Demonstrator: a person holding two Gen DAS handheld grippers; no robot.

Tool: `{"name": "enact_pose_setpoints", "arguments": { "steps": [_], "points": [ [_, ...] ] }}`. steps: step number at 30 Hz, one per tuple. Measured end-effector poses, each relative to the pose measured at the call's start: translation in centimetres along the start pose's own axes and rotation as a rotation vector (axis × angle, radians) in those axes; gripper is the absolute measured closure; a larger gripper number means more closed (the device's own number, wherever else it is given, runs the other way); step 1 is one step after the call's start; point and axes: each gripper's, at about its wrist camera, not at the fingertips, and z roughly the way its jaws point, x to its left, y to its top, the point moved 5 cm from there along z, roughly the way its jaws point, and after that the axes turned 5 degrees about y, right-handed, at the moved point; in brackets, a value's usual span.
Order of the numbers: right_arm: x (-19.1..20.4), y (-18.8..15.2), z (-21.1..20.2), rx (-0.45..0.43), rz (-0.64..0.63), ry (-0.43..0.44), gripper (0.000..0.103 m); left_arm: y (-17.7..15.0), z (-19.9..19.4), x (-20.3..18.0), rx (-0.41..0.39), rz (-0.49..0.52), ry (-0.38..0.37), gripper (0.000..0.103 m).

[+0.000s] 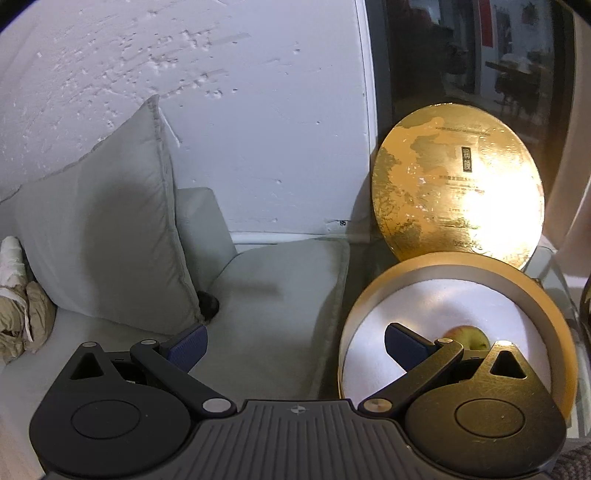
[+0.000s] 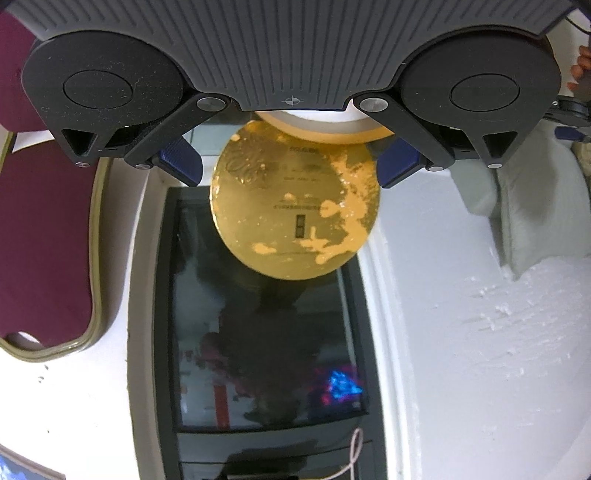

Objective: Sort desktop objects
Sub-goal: 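Move both grippers to the rim of the upright gold lid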

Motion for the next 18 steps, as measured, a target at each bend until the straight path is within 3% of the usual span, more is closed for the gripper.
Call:
{"name": "enact_pose_setpoints", "arguments": {
  "steps": [9,18],
  "points": [
    [-5.1,1.5,6.7,0.031,0.054,-0.034,0.0,5.6,5.8,-2.9,0.006,0.01,-0.047,0.001],
    [-10.9,2.9,16.9,0.028,0.129,-0.063,0.002,11.3,15.6,-7.2,0.034,-0.061,-0.211,0.001]
  ]
}}
